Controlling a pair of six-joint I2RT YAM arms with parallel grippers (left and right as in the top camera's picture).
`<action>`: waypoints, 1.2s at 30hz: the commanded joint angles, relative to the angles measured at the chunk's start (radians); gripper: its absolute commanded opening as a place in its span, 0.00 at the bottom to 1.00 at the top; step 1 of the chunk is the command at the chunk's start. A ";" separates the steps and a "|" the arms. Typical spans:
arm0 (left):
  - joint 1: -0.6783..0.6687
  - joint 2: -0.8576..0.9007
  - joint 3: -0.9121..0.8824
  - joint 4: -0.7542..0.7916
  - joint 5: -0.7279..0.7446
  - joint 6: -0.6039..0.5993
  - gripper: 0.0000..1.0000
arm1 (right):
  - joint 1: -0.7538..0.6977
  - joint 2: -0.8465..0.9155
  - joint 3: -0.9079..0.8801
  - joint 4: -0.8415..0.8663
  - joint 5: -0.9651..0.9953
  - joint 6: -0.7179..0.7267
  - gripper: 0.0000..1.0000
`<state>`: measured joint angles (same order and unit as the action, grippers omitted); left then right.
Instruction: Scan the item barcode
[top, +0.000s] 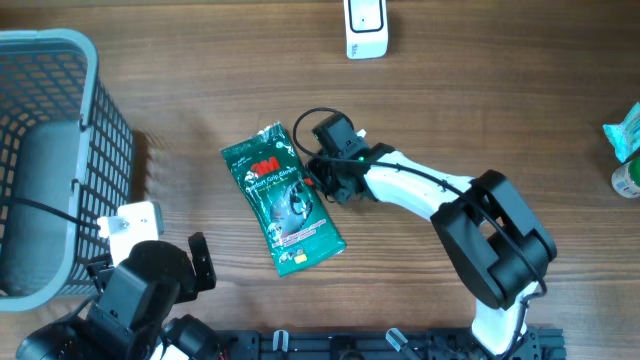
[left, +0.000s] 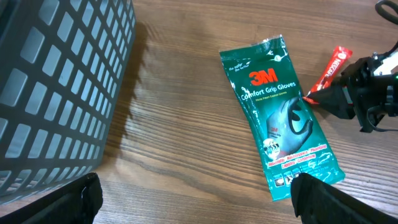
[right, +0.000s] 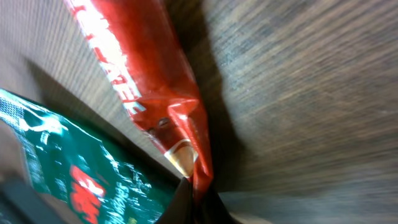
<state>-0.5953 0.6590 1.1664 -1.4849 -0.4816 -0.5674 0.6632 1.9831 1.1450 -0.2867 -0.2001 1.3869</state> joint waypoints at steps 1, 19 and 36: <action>0.005 -0.003 0.012 0.002 0.001 -0.017 1.00 | -0.016 -0.015 -0.021 -0.211 0.012 -0.133 0.04; 0.005 -0.003 0.012 0.002 0.002 -0.017 1.00 | -0.193 -0.540 0.042 -0.779 -0.659 0.155 0.04; 0.005 -0.003 0.012 0.002 0.002 -0.017 1.00 | -0.193 -0.540 0.042 -0.837 -0.654 0.031 0.04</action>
<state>-0.5953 0.6590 1.1664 -1.4849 -0.4816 -0.5674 0.4713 1.4532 1.1809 -1.1198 -0.9371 1.4273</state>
